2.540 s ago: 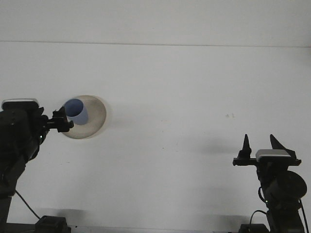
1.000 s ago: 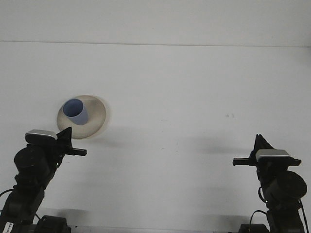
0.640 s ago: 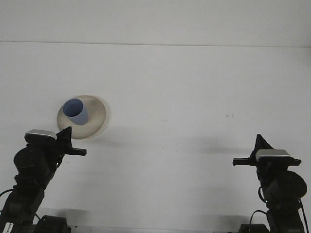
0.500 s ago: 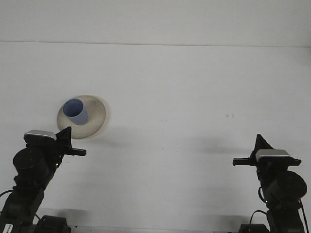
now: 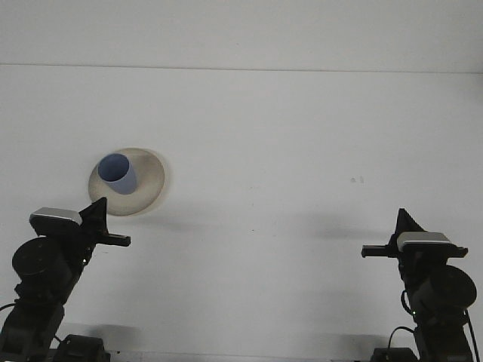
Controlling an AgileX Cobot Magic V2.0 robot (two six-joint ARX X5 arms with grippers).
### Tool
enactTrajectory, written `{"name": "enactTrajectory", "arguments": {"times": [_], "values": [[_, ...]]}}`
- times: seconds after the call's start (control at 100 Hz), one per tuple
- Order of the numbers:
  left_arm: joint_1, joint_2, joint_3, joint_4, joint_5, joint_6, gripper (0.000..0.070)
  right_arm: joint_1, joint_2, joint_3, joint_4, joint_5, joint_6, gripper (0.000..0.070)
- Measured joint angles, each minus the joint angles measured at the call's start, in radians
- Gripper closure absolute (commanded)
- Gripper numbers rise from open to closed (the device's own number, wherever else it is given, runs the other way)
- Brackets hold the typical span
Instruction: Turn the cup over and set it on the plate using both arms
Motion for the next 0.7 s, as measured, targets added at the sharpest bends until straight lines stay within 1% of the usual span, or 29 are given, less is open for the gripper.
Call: {"name": "enactTrajectory", "arguments": {"times": [0.49, 0.59, 0.7], "values": [[0.000, -0.104, -0.003, 0.003, 0.000, 0.000, 0.0688, 0.000, 0.000, 0.000, 0.000, 0.000, 0.000, 0.0694], [0.000, -0.160, -0.044, 0.035, 0.000, 0.000, 0.0688, 0.000, 0.000, 0.000, 0.000, 0.000, 0.000, 0.0694], [0.000, -0.230, -0.135, 0.108, 0.000, 0.000, 0.0688, 0.000, 0.000, 0.000, 0.000, 0.000, 0.000, 0.0694]]}}
